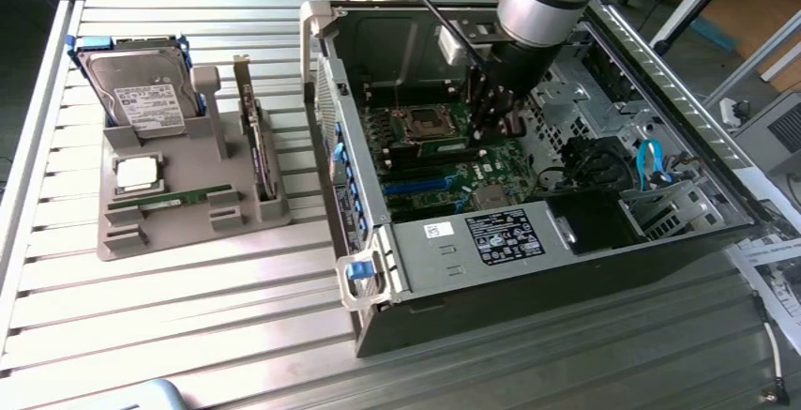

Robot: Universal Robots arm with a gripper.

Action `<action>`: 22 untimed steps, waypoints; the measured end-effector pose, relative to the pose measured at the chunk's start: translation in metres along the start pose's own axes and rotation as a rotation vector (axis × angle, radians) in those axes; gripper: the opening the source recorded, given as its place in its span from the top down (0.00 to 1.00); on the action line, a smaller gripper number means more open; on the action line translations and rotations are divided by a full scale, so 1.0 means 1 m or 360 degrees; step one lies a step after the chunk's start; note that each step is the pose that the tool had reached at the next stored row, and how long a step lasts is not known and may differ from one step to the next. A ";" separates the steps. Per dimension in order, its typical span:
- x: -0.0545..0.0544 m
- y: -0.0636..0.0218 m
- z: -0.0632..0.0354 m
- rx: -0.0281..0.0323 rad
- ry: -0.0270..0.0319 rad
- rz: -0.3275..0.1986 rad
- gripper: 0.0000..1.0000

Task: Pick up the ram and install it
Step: 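Insert the ram into the slot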

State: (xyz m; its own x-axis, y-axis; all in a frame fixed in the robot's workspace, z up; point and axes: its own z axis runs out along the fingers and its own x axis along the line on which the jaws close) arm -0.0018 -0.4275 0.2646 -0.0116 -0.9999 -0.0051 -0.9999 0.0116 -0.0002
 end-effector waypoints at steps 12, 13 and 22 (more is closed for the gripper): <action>0.000 0.0002 0.0072 0.00001 0.00000 0.0000 0.86; 0.000 0.0002 0.0078 0.00001 0.00000 0.0000 0.86; 0.000 0.0004 0.0133 0.00000 0.00001 0.0000 0.86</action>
State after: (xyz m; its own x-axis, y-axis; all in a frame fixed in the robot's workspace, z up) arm -0.0022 -0.4275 0.2513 -0.0115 -0.9999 -0.0050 -0.9999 0.0115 -0.0002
